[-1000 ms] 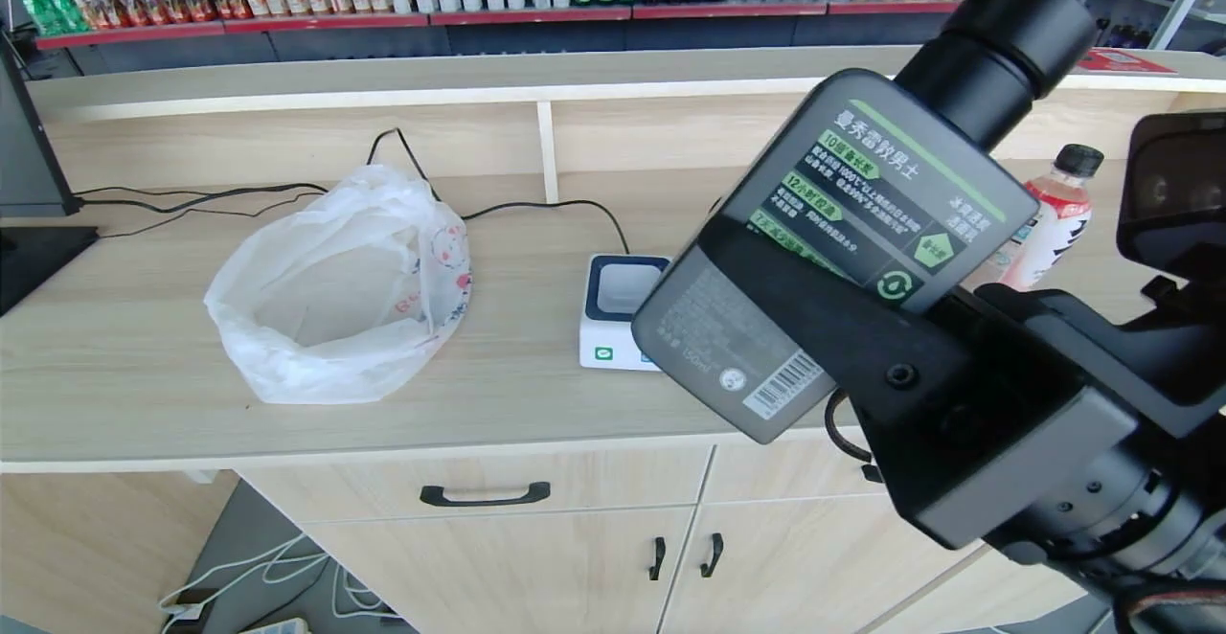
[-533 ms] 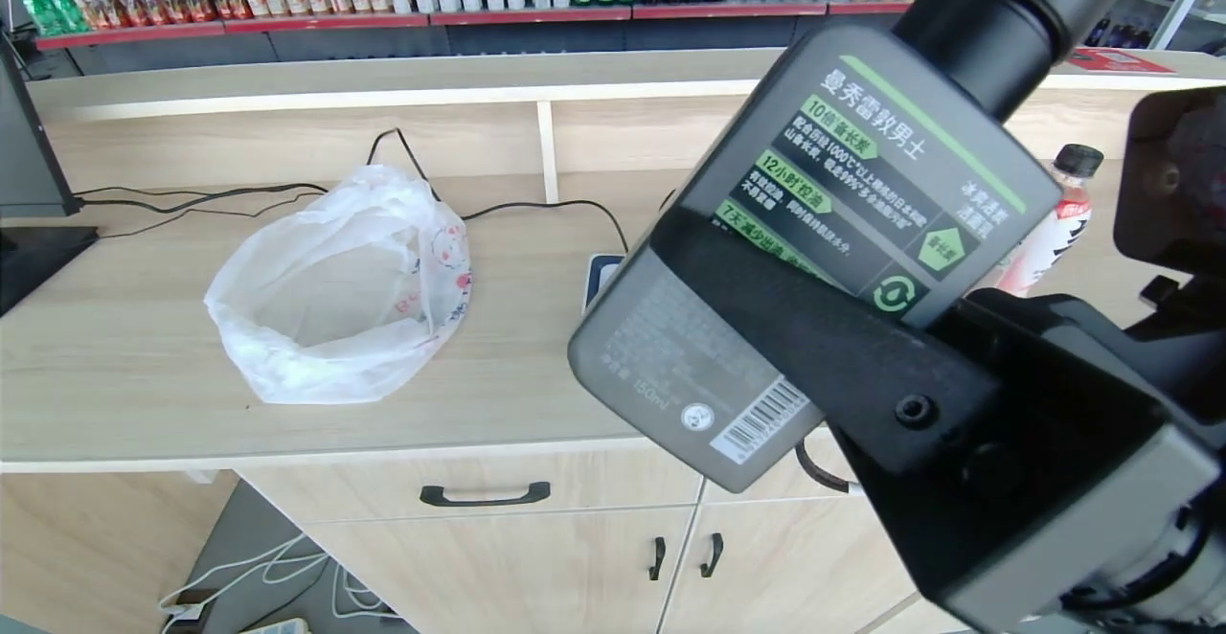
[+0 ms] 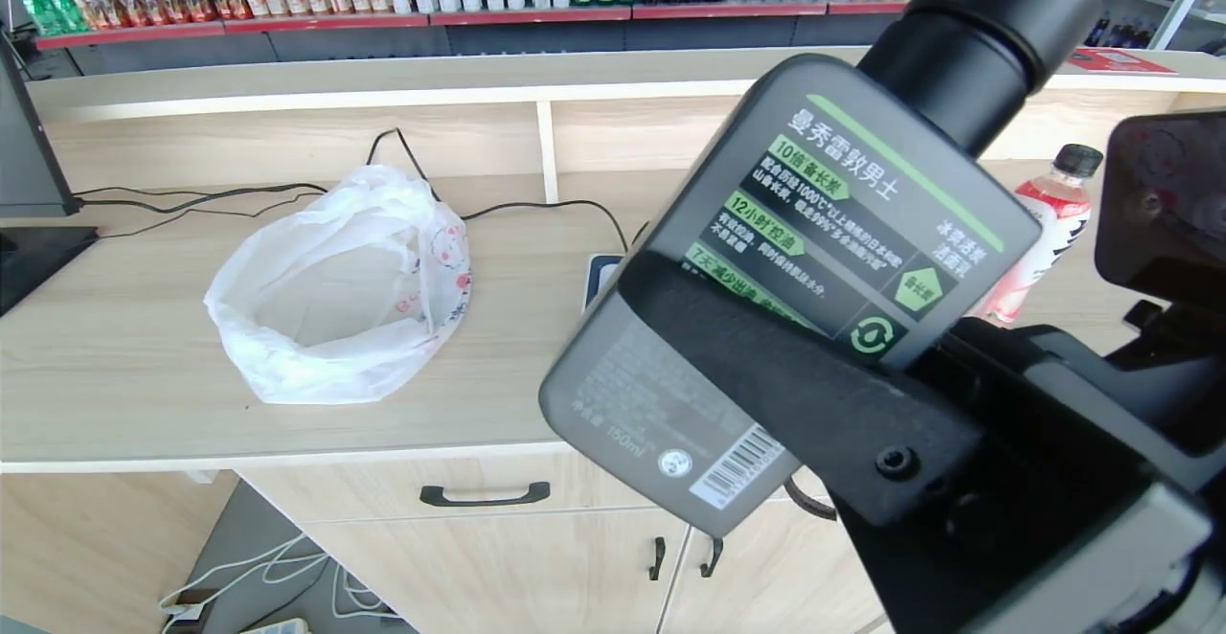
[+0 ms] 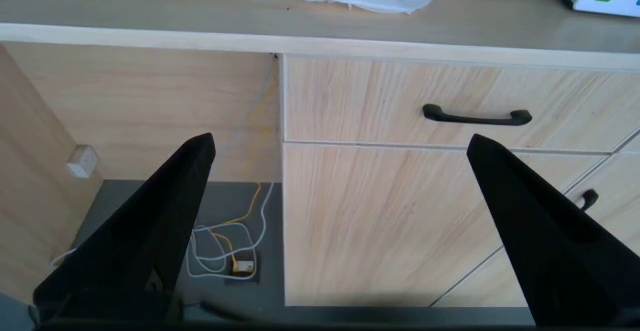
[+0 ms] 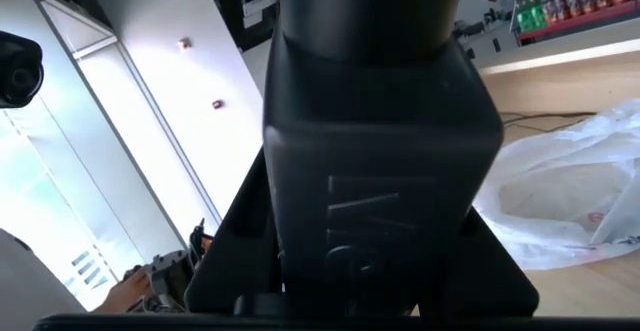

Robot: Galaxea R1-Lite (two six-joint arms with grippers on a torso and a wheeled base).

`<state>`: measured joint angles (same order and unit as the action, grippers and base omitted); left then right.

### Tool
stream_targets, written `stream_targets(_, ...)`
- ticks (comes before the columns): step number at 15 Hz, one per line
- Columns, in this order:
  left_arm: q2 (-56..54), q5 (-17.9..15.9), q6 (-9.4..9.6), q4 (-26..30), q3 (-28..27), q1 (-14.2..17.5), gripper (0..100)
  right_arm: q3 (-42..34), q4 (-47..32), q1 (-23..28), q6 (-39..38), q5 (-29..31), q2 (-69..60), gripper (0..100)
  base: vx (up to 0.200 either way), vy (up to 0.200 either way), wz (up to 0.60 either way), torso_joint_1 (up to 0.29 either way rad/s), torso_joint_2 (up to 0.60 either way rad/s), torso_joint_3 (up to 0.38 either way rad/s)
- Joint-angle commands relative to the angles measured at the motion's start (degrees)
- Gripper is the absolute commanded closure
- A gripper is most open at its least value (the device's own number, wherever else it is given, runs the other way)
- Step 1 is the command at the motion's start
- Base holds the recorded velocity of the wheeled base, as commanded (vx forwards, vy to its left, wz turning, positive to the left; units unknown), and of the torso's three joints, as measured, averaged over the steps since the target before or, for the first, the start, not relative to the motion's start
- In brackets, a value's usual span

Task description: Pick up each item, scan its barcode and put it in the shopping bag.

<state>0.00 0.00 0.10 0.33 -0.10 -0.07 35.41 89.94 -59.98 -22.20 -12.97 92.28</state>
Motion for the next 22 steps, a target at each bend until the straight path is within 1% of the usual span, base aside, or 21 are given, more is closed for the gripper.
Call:
stream_targets(1, 0.00, 0.00, -0.01, 0.02, 0.01, -0.01, 0, -0.26, 0.06, -0.05, -0.04, -0.04, 0.18, 100, 0.000, 0.000, 0.00, 0.000, 0.00, 0.000)
stream_targets(9, 0.00, 0.00, -0.01, 0.02, 0.01, -0.01, 0, -0.26, 0.06, -0.23, 0.05, -0.04, 0.27, 100, 0.000, 0.000, 0.00, 0.000, 0.00, 0.000)
stream_targets(11, 0.00, 0.00, -0.01, 0.02, 0.01, -0.01, 0, 0.36, 0.06, -0.14, -1.53, -0.21, -0.09, 100, 0.000, 0.000, 0.00, 0.000, 0.00, 0.000)
stream_targets(13, 0.00, 0.00, -0.01, 0.02, 0.01, -0.01, 0, 0.01, 0.06, -0.14, -1.97, -3.55, -0.88, 100, 0.000, 0.000, 0.00, 0.000, 0.00, 0.000)
stream_targets(14, 0.00, 0.00, -0.01, 0.02, 0.01, -0.01, 0, -0.26, 0.06, -0.14, -0.65, -4.52, -0.70, 100, 0.000, 0.000, 0.00, 0.000, 0.00, 0.000)
stream_targets(16, 0.00, 0.00, -0.01, 0.02, 0.01, -0.01, 0, -0.70, 0.06, 0.21, 2.16, -4.43, 0.35, 100, 0.000, 0.000, 0.00, 0.000, 0.00, 0.000)
stream_targets(20, 0.00, 0.00, -0.01, 0.02, 0.01, -0.01, 0, -2.63, 0.06, 4.26, 10.77, -4.26, 3.34, 100, 0.000, 0.000, 0.00, 0.000, 0.00, 0.000)
stream_targets(22, 0.00, 0.00, -0.01, 0.02, 0.01, -0.01, 0, -3.07, 0.06, 4.78, 14.55, -3.20, 4.48, 100, 0.000, 0.000, 0.00, 0.000, 0.00, 0.000)
